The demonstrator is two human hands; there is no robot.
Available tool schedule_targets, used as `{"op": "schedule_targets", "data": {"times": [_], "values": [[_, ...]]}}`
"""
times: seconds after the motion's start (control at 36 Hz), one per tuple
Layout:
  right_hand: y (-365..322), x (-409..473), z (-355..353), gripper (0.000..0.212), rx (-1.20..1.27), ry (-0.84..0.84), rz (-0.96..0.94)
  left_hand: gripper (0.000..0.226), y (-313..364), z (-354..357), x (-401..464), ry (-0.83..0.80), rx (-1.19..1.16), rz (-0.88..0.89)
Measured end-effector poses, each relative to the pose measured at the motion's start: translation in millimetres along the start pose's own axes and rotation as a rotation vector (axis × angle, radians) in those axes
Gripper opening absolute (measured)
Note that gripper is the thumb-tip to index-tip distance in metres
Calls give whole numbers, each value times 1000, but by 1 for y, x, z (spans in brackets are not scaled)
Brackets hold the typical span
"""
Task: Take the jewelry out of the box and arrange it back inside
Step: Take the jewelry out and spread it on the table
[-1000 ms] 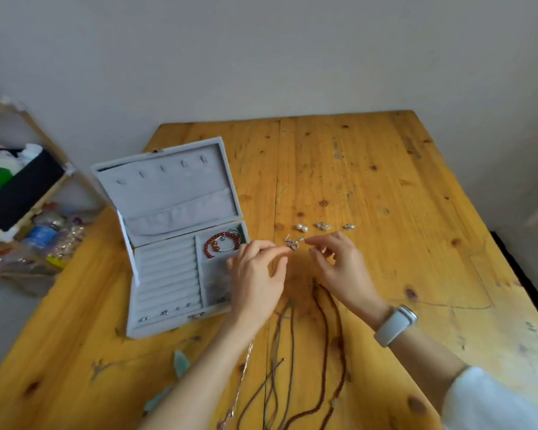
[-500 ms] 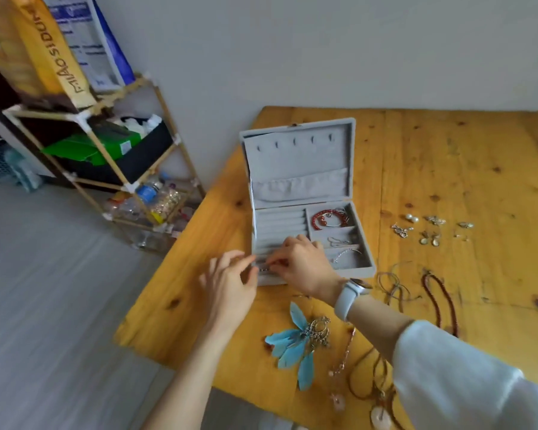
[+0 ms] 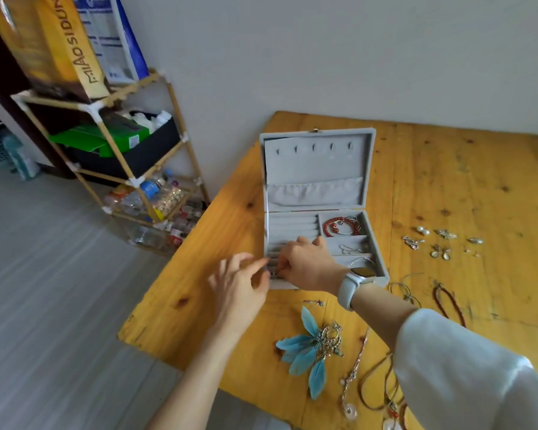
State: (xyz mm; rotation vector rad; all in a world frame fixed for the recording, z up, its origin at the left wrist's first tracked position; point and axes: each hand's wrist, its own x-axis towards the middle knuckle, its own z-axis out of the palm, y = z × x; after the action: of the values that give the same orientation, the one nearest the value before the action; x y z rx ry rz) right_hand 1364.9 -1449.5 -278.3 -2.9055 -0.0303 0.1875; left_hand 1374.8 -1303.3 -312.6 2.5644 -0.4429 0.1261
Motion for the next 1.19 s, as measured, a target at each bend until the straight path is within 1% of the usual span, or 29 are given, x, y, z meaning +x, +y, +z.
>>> {"op": "schedule_targets", "data": {"times": [0.06, 0.17, 0.25, 0.36, 0.47, 0.58, 0.72, 0.81, 0.86, 0.89, 0.92, 1.0, 1.11, 1.14, 1.19], "values": [[5, -5, 2, 19, 97, 17, 24, 25, 1, -5, 4, -19, 49, 47], [18, -19, -1, 13, 294, 138, 97, 21, 9, -15, 15, -100, 186, 146], [27, -28, -4, 8, 357, 187, 120, 19, 20, -20, 23, -144, 252, 149], [34, -37, -4, 8, 444, 235, 150, 21, 34, -18, 30, -197, 420, 143], [40, -45, -1, 7, 455, 234, 175, 24, 40, -14, 29, -194, 526, 127], [44, -51, 2, 9, 471, 248, 195, 24, 41, -14, 31, -224, 533, 79], [47, -58, 1, 10, 488, 284, 183, 21, 38, -14, 47, -402, 418, -42], [51, -64, -1, 16, 516, 318, 168, 15, 39, -15, 51, -471, 371, -43], [54, -70, -4, 24, 552, 359, 143, 11, 42, -16, 46, -448, 380, -10], [55, -74, -6, 24, 584, 384, 135, 8, 42, -17, 43, -416, 379, 14], [57, -77, -7, 21, 619, 411, 135, 3, 43, -17, 39, -381, 366, 38], [65, -90, -8, 15, 690, 508, 159, 7, 51, -16, 25, -251, 297, 109], [82, -109, -3, 13, 684, 574, 216, 3, 79, -3, 8, -79, 127, 260], [87, -114, -2, 13, 674, 585, 235, 4, 88, 3, 5, -53, 66, 309], [100, -124, -2, 12, 661, 617, 280, 2, 108, 18, 0, -49, -59, 375]]}}
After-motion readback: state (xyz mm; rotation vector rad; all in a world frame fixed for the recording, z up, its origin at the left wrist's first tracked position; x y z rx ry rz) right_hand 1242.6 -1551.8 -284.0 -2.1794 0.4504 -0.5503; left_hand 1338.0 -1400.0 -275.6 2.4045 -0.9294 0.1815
